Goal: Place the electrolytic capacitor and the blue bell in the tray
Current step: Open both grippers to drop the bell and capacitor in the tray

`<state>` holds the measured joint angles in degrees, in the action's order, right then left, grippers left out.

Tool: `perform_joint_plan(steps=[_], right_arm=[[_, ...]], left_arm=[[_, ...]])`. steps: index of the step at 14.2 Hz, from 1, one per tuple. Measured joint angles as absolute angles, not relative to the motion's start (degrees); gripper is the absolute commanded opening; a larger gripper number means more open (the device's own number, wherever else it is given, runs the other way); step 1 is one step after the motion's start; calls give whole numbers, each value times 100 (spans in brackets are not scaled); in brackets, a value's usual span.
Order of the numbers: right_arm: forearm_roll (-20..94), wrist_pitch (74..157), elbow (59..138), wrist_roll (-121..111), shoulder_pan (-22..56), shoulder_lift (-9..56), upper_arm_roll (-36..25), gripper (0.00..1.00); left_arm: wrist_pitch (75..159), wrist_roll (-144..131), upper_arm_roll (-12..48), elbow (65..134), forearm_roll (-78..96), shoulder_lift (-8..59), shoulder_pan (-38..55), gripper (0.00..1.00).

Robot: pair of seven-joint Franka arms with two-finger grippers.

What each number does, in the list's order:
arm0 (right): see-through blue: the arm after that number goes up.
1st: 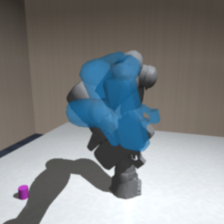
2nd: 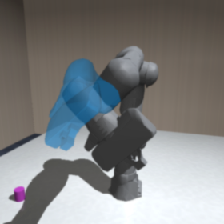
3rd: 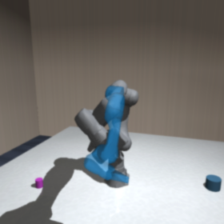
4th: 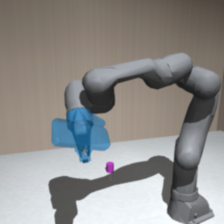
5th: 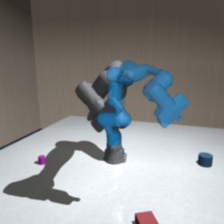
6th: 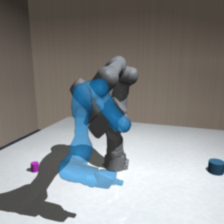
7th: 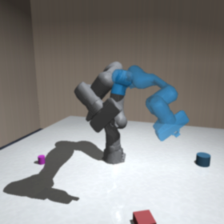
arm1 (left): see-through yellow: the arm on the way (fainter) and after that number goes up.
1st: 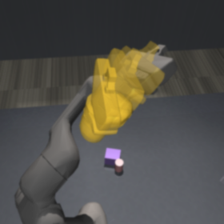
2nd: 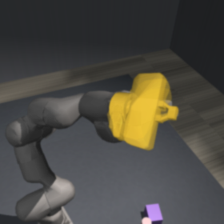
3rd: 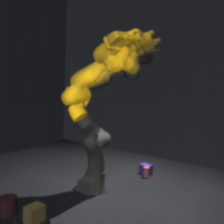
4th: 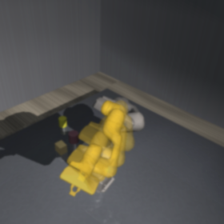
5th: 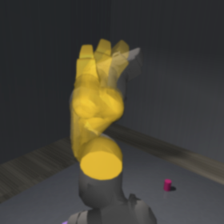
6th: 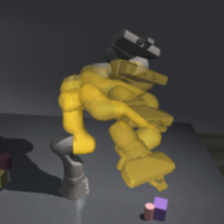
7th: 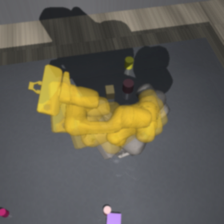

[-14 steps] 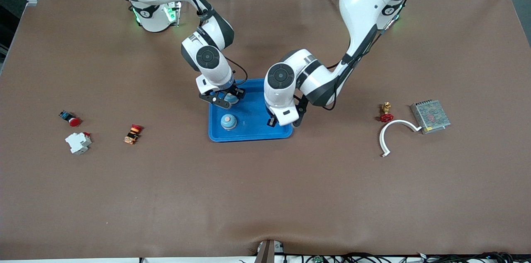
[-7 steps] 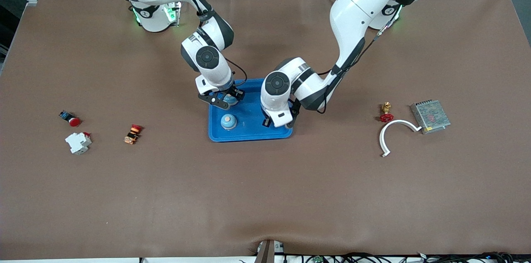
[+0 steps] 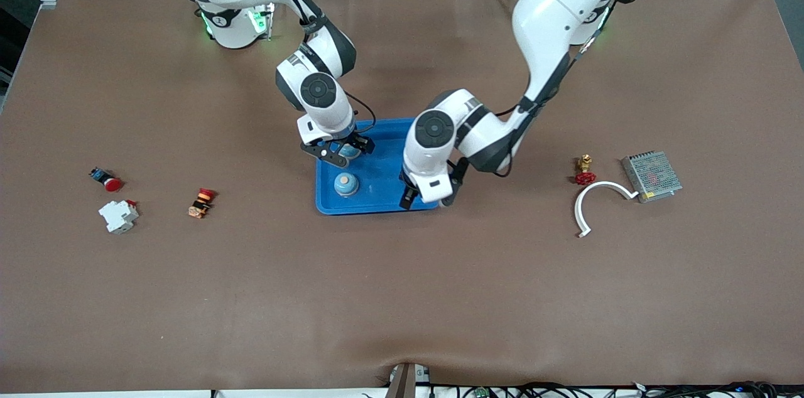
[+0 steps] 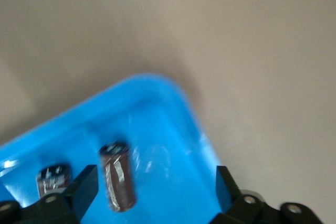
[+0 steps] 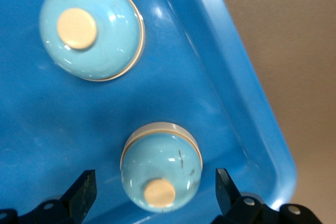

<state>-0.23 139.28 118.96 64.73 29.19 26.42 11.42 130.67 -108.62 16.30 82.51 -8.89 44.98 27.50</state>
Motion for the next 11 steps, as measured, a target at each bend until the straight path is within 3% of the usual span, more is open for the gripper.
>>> perform_joint_plan(steps=[3,11], right_arm=[[-24,12967,11274,6473,2918,2566,1136,100],[-42,11800,10346,5401,2236,2506,1030,100]], left_arm=[[12577,-9705,1639,8223,-888,3957,2227,100],[10811,-6817,1609,8218,-887,2511,1393,100]])
